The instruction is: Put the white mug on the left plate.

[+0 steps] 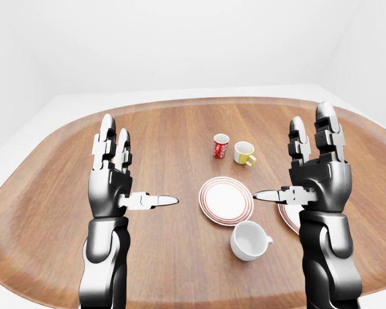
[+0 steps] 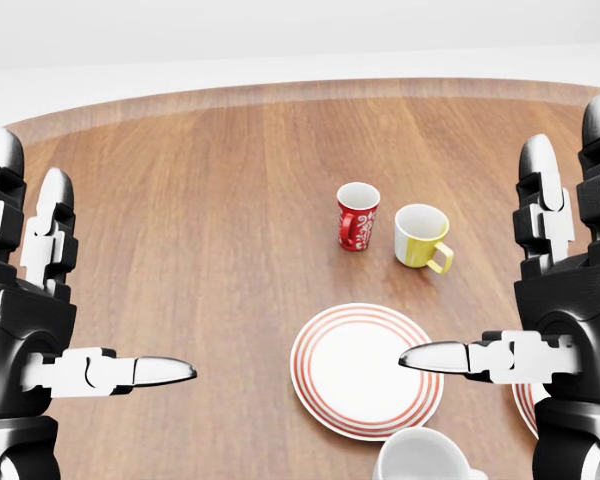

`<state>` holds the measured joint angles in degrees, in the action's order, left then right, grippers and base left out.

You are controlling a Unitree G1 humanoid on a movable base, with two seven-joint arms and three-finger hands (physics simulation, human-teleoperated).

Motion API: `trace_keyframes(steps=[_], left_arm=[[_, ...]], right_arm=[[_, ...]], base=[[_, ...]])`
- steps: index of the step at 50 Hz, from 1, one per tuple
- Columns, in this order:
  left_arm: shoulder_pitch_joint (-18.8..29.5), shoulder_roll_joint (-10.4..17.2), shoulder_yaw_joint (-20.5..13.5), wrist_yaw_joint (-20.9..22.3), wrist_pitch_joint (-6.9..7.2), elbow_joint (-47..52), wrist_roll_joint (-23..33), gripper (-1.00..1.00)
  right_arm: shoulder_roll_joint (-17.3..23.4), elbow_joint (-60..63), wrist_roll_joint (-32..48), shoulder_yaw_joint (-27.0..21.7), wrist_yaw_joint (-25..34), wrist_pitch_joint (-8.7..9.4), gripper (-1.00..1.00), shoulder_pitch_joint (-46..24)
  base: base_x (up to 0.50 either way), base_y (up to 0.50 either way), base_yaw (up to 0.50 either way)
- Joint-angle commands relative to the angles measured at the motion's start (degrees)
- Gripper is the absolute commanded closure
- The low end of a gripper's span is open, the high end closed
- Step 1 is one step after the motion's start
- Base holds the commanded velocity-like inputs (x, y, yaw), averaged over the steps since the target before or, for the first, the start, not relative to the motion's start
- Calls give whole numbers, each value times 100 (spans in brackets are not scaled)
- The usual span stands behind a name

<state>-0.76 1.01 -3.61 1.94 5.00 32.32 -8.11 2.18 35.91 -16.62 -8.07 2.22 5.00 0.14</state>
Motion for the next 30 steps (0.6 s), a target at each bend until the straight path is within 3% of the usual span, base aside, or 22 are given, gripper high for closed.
trace_keyframes(steps=[1, 10, 30], left_arm=[[-5, 1, 2, -4, 0, 26, -4, -100], [-11, 0, 4, -4, 0, 22, 4, -100], [-21, -1, 8, 6, 0, 23, 10, -100]], right_arm=[[-5, 9, 9, 9, 13, 0, -100, 17], [-2, -58, 130, 73, -6, 0, -100, 4], [-123, 201, 817, 873, 207, 0, -100, 375]], base=[[50, -3, 0], [48, -3, 0], [0, 0, 0]])
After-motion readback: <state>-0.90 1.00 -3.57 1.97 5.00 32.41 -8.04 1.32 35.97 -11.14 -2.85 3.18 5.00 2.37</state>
